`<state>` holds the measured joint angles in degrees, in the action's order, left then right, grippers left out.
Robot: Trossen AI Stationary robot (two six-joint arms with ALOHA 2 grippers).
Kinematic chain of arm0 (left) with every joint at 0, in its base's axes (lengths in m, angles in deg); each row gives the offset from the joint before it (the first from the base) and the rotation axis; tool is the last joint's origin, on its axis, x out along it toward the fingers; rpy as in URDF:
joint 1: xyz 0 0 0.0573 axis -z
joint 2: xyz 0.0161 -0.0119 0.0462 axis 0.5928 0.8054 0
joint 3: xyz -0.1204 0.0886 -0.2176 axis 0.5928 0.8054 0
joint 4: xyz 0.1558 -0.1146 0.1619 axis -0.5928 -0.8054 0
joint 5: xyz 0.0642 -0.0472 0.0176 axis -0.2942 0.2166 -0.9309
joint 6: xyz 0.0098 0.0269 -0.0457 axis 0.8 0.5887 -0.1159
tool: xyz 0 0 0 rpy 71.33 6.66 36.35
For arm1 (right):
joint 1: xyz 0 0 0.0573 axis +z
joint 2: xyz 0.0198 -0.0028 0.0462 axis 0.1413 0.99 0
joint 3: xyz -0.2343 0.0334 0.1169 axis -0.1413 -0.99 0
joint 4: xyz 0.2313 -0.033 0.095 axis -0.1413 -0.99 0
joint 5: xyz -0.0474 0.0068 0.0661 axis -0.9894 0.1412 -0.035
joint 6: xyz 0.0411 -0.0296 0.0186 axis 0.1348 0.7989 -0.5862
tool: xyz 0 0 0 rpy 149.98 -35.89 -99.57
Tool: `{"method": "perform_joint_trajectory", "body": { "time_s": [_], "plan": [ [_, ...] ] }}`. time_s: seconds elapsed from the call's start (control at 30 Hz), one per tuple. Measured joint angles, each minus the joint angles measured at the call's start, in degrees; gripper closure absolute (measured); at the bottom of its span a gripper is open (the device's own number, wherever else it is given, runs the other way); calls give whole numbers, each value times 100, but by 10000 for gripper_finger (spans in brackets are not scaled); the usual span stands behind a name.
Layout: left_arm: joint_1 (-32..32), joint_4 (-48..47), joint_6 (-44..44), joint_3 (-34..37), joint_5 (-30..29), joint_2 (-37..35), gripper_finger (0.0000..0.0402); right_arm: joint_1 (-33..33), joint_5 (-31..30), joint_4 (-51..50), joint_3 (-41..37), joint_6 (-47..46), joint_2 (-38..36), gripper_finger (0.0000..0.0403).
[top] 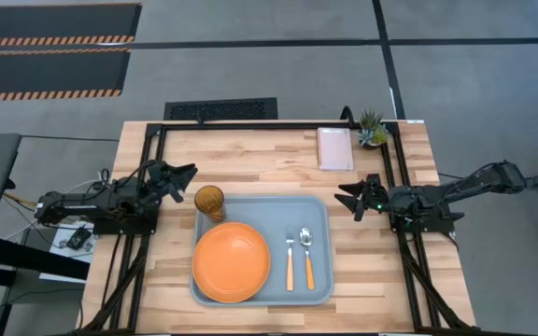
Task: Pick and place plate/cup/fork/spoon on tray
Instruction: Return to Home Position
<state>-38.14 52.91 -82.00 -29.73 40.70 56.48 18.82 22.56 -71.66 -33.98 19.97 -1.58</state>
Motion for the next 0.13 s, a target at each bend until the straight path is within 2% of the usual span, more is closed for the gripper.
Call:
{"method": "perform_joint_trajectory", "body": {
  "time_s": [0.13],
  "plan": [
    [-2, 0, 0, -1, 0, 0, 264, 0, 0, 0, 0, 0, 1, 127]
  ]
}}
